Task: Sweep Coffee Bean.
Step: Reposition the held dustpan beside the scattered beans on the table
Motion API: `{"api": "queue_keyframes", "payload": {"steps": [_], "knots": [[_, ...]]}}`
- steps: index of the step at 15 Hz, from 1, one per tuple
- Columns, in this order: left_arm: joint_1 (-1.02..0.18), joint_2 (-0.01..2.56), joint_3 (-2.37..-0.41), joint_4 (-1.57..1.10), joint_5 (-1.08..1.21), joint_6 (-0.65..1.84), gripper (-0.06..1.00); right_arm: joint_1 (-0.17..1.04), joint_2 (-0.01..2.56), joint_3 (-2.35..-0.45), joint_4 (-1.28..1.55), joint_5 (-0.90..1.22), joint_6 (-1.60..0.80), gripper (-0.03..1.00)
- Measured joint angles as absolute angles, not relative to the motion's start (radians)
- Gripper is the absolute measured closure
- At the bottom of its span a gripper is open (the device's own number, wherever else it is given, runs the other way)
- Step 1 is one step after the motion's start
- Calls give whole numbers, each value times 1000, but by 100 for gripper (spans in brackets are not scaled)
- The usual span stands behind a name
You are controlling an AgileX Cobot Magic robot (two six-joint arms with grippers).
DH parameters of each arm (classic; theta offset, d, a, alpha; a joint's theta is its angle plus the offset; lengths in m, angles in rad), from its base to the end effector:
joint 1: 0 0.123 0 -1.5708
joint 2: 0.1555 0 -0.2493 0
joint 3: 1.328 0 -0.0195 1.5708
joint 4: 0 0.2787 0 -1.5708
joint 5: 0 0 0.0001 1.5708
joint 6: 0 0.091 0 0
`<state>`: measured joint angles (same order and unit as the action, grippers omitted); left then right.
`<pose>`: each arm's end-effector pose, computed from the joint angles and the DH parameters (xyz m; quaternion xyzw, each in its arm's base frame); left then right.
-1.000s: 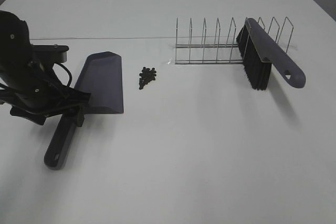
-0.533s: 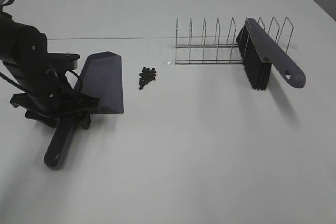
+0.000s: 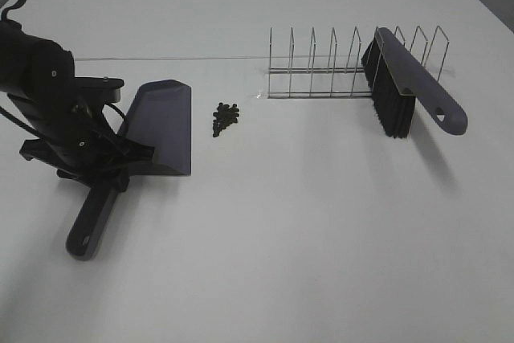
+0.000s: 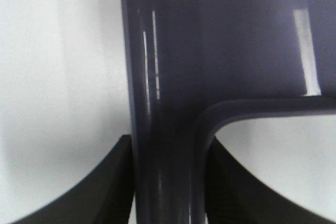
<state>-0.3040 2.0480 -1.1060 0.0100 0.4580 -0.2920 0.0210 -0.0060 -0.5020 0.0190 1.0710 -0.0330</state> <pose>0.3514 -0.1098 0.0386 0.0101 0.9916 -0.0351 0.1238 0.0541 0.0027 0.2908 -0.0235 0.8534 0.0064 0.5206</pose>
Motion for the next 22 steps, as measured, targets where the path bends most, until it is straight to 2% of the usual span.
{"api": "queue_keyframes", "payload": {"steps": [8,15,22], "knots": [[-304,2008,-1098,26,531,-332,58,21,-6,-502,19,1071,-33,23],[-304,1740,-1097,48,600,-333,58,21,-6,-502,19,1071,-33,23],[-304,1721,-1097,72,630,-333,58,21,-6,-502,19,1071,-33,23]]}}
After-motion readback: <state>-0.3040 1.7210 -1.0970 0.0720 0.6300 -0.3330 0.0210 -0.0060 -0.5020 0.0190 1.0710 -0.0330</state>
